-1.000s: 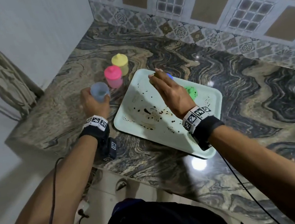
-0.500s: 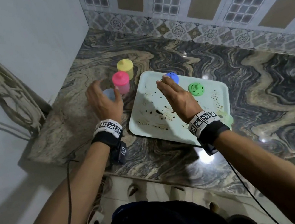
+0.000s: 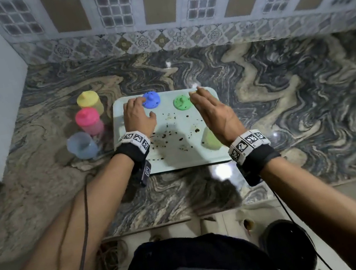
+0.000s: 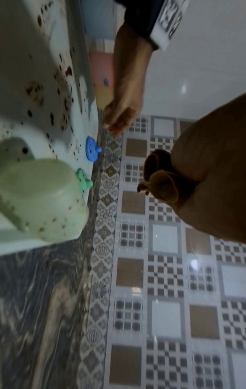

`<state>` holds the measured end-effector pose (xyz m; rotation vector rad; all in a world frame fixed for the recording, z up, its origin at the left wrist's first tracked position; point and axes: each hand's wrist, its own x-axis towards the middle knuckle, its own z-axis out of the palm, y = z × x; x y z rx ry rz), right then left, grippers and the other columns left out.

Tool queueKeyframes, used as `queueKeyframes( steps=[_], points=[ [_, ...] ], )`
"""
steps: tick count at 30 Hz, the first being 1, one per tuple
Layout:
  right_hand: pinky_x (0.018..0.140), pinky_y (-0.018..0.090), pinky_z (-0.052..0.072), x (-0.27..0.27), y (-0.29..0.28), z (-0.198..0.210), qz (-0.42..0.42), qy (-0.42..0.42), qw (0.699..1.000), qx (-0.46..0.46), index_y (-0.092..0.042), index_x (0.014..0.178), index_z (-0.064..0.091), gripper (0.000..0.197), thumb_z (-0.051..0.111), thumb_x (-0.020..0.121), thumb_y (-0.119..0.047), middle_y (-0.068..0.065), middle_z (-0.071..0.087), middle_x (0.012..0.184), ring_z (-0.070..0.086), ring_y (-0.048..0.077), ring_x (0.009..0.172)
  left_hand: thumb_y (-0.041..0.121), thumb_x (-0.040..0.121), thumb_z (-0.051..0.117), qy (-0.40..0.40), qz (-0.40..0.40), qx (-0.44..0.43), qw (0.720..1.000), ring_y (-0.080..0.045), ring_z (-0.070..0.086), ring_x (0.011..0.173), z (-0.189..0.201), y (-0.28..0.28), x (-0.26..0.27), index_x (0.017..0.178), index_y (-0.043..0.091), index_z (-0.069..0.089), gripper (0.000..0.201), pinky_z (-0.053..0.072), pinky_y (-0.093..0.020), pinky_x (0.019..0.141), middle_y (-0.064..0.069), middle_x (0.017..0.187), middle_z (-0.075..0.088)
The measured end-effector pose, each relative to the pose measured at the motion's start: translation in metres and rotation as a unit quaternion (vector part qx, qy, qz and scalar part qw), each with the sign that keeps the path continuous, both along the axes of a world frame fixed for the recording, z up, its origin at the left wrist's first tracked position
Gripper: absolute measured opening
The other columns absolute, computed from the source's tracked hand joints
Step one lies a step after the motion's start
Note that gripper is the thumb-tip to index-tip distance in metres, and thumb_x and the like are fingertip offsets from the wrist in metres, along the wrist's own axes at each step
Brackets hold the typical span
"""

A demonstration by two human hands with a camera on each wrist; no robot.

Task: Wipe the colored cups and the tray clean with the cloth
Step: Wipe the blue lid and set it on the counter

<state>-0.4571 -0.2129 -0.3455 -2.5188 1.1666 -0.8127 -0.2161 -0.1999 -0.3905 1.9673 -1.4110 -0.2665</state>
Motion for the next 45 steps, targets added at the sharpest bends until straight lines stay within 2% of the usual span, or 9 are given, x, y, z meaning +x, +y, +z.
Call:
queueKeyframes(
  steps=[5,12,21,26,30,34,37,39,45],
  points=[
    [0.104,0.045,0.049,-0.032,-0.007,-0.004,-0.019,0.004,1.000,0.006,-0.015,0.145,0.050,0.039,0.049,0.106,-0.014,0.011,0.042,0.155,0.046,0.027,0.139,0.031,0.077,0.076,0.020,0.038,0.179,0.983,-0.039,0.043,0.125,-0.014,-0.039,-0.003,0.133,0.004,0.048,0.068,0.030,-0.038,0.109,-0.023,0.132,0.047],
    [0.095,0.055,0.054,-0.043,-0.040,-0.006,0.004,0.009,1.000,0.012,-0.021,0.148,0.045,0.040,0.044,0.108,-0.022,0.010,0.041,0.156,0.048,0.029,0.138,0.046,0.071,0.076,0.010,0.087,0.218,0.972,-0.039,0.046,0.120,-0.024,-0.069,-0.004,0.131,0.008,0.049,0.076,0.037,-0.043,0.104,-0.021,0.127,0.049],
    [0.097,0.052,0.053,0.002,-0.076,-0.013,0.044,0.001,0.998,0.051,-0.018,0.147,0.047,0.039,0.043,0.108,-0.023,0.011,0.043,0.155,0.048,0.029,0.138,0.034,0.072,0.076,0.022,0.116,0.174,0.978,-0.037,0.047,0.122,-0.021,-0.082,-0.002,0.126,0.002,0.053,0.067,0.040,-0.040,0.099,-0.021,0.128,0.051],
    [0.099,0.049,0.053,0.028,-0.077,-0.021,0.067,-0.009,0.996,0.062,-0.017,0.146,0.048,0.040,0.048,0.106,-0.013,0.011,0.045,0.153,0.046,0.026,0.140,0.017,0.069,0.083,0.182,0.114,0.114,0.970,-0.029,0.058,0.111,-0.003,-0.079,-0.005,0.124,0.007,0.057,0.061,0.045,-0.028,0.087,-0.013,0.123,0.060],
    [0.103,0.036,0.048,0.053,-0.073,-0.009,0.087,-0.028,0.993,0.069,-0.017,0.149,0.043,0.041,0.042,0.108,-0.018,0.011,0.047,0.152,0.047,0.025,0.138,0.004,0.064,0.087,0.355,0.058,0.067,0.931,-0.018,0.061,0.096,0.021,-0.068,-0.007,0.122,0.010,0.058,0.064,0.054,-0.031,0.087,-0.007,0.108,0.065],
    [0.074,0.023,0.042,0.077,-0.063,0.012,0.064,-0.097,0.986,0.116,-0.012,0.147,0.037,0.044,0.044,0.107,-0.029,0.017,0.065,0.123,0.067,0.031,0.096,-0.010,0.069,0.079,0.478,-0.007,0.010,0.878,-0.020,0.063,0.101,0.044,-0.042,-0.008,0.118,0.012,0.059,0.057,0.058,-0.037,0.087,-0.014,0.110,0.066],
    [0.098,0.028,0.045,0.090,-0.050,0.014,0.074,-0.115,0.987,0.084,-0.012,0.143,0.049,0.044,0.048,0.105,-0.033,0.017,0.052,0.145,0.056,0.032,0.127,-0.016,0.076,0.070,0.540,-0.052,-0.008,0.840,-0.022,0.063,0.102,0.059,-0.024,-0.001,0.117,0.011,0.058,0.051,0.058,-0.030,0.084,-0.013,0.109,0.065],
    [0.118,0.031,0.032,0.097,-0.041,0.014,0.077,-0.129,0.983,0.109,-0.018,0.147,0.049,0.047,0.048,0.105,-0.038,0.012,0.035,0.159,0.034,0.023,0.147,-0.019,0.080,0.063,0.578,-0.072,-0.009,0.813,-0.023,0.063,0.102,0.067,-0.014,0.010,0.127,0.004,0.054,0.054,0.058,-0.026,0.080,-0.018,0.117,0.063],
    [0.117,0.024,0.029,0.113,-0.029,0.009,0.090,-0.099,0.985,0.106,-0.016,0.154,0.036,0.052,0.044,0.107,-0.034,0.010,0.027,0.163,0.030,0.020,0.148,-0.018,0.090,0.046,0.647,-0.095,0.012,0.756,-0.025,0.068,0.094,0.074,0.007,0.041,0.139,-0.005,0.043,0.050,0.055,-0.037,0.092,-0.022,0.122,0.060]
  ],
)
